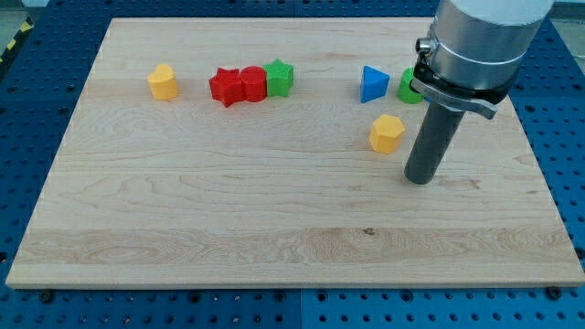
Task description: Push the yellow hexagon to the left side of the blue triangle
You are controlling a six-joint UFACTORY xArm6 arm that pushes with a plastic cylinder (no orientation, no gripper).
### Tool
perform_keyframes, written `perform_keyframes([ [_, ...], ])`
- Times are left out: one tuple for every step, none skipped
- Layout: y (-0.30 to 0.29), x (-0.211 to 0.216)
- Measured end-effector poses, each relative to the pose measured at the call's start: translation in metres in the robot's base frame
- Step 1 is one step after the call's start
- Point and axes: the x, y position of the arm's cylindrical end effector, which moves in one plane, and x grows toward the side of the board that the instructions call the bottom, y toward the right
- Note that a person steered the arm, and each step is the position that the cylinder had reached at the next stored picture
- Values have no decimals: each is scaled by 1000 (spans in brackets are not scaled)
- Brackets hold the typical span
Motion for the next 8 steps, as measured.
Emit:
perform_keyframes([
  [0,-14],
  [0,-28],
  [-3,-45],
  [-8,-57],
  [-13,-58],
  [-36,-58],
  [-45,-58],
  [-45,-56],
])
